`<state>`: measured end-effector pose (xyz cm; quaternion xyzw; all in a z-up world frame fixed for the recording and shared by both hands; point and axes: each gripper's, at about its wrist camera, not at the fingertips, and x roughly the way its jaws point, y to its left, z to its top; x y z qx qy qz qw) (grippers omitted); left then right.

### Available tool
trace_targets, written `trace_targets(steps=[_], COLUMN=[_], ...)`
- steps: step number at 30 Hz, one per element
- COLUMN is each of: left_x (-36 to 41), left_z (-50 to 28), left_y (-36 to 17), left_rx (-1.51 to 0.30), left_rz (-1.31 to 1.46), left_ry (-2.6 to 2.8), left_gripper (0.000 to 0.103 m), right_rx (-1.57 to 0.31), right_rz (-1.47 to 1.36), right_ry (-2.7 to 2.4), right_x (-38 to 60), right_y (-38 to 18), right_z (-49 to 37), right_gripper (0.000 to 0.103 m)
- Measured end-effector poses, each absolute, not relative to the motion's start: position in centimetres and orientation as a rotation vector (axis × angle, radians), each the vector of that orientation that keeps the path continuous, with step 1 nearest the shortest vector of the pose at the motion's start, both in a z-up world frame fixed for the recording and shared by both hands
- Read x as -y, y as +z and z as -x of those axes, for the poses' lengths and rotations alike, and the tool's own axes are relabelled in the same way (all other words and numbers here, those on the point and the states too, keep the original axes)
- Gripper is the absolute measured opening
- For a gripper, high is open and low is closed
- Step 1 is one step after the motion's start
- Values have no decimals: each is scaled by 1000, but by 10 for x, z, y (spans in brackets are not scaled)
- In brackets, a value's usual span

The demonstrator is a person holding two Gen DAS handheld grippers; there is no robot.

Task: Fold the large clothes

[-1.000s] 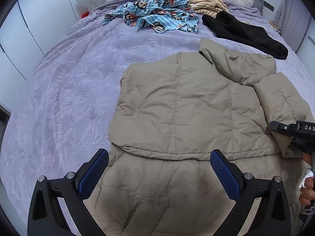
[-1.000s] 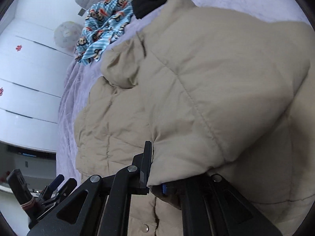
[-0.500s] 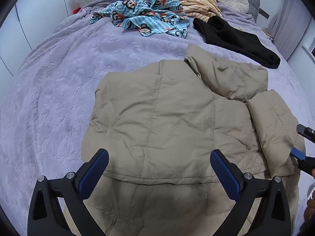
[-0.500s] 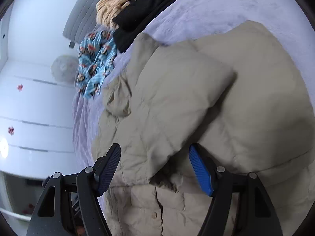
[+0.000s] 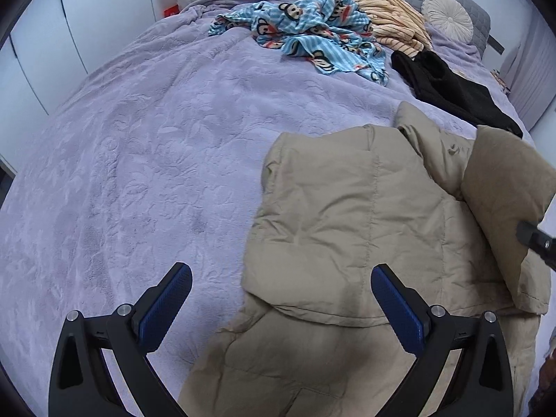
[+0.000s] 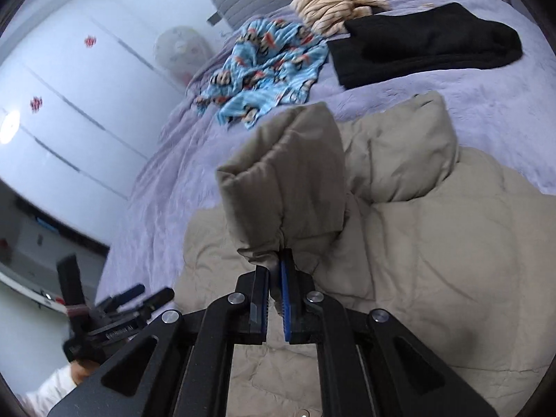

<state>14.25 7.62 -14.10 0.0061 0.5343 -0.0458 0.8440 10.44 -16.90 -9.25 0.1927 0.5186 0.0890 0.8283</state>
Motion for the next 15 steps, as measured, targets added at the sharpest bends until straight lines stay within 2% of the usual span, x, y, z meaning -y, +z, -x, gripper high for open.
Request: trace_targets(steps=[1,2,6,11,15], left_x=[-77,-77,-65,-32,7], left_z=[-143,-143,-140,-141,-157], left_y=[-143,-146,-149,-144,-160], left_rx=[-1132,-1137,-1151,-1160,-1217], left_rz=[-17,-21,18,122,155], left_ry=[-99,-108,-201,-398,-487], left_gripper=[103,103,103,103,103], right_rx=[-1139,-1185,-1297,-1269,-1272], right_rz=[-395,-393,-436,-545,-695], right_ry=[202,215,200,155,83], right_x=[161,155,158,202,255], right_y=[-101,-112,-139,-123,-121], right_z=[-105,-105,-89,-54,-15], right_gripper=[9,14,56,57,59])
